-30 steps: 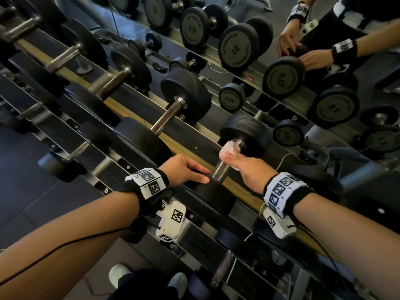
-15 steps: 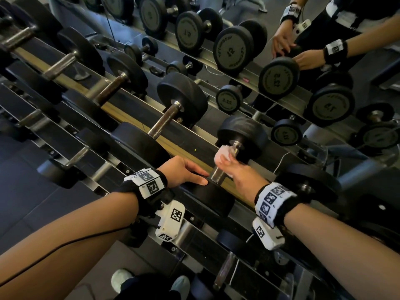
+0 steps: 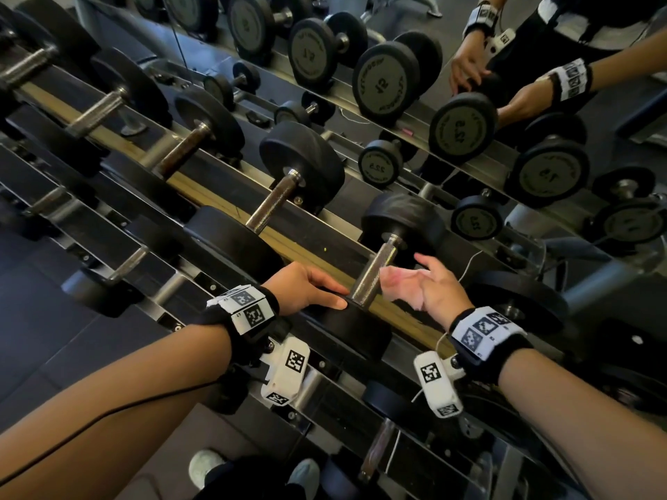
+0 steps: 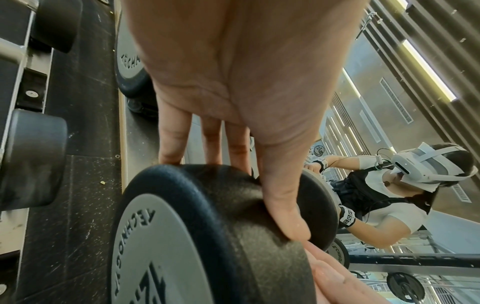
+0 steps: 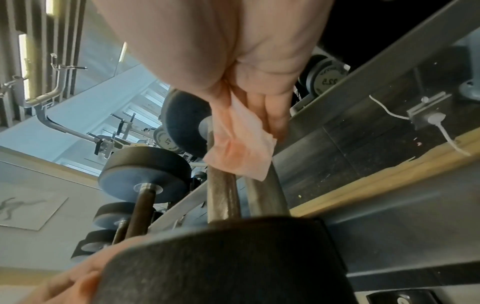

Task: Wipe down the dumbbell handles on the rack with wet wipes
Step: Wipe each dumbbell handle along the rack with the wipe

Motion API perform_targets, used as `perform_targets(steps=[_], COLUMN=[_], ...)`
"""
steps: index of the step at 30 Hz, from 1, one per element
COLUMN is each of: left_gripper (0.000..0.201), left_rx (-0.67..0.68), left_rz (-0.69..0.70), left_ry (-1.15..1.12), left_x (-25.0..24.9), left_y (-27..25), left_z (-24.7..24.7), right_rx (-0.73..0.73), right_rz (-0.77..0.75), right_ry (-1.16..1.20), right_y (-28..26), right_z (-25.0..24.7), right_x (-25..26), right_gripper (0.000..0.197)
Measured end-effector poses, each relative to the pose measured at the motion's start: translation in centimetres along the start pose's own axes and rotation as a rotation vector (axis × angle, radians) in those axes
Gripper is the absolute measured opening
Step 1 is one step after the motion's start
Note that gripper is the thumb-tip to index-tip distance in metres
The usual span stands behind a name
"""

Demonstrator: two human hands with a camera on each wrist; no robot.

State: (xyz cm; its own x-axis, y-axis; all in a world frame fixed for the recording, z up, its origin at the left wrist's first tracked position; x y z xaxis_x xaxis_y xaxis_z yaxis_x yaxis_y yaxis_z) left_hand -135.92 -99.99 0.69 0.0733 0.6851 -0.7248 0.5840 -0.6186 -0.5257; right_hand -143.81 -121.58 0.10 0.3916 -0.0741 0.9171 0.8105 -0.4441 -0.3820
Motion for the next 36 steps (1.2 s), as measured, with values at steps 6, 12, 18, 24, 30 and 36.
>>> perform_targets(steps=[6, 12, 18, 24, 30, 36], left_gripper=[0.017, 0.016, 0.015, 0.015, 0.016, 0.017], left_rx=[-0.008, 0.012, 0.022, 0.031, 0.044, 0.041], left_rz=[-0.003, 0.010, 0.016, 0.014, 0.029, 0.027], left_ry=[-0.010, -0.013, -0.027, -0.041, -0.047, -0.070], left_x=[0.3, 0.4, 0.5, 0.6, 0.6, 1.0], left_y=[0.3, 0.6, 0.6, 0.9, 1.1, 1.3], left_z=[0.0, 0.1, 0.2, 0.2, 0.2, 0.3], right_rx=[-0.210, -0.187, -0.052, 0.023, 0.281, 0.039], right_rz=[0.074, 0.102, 0.082, 0.105, 0.069, -0.025], right_ry=[-0.055, 0.081, 0.195, 0.245, 0.095, 0.349], right_y=[-0.4, 0.1, 1.8, 1.9, 0.5, 4.2], right_z=[-2.1, -2.3, 1.4, 2.8, 2.5, 0.0], right_x=[-1.8, -3.0, -3.3, -4.8, -7.7, -6.2], right_gripper=[0.040, 0.024, 0.020, 0.020, 0.039, 0.022])
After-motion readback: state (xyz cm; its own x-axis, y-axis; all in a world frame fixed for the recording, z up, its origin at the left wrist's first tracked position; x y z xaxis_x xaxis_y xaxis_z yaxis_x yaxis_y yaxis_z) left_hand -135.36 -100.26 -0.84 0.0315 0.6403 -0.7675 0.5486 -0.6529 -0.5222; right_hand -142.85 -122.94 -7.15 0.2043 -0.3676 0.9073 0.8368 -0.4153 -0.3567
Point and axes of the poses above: each hand's wrist, its own y-axis towards the middle knuckle, its own z-axis out of the palm, x = y × z, the point moved 8 cm from there along y, towards the middle knuckle, and after that the axes turned 12 degrees about y, right-handed, at the moved point
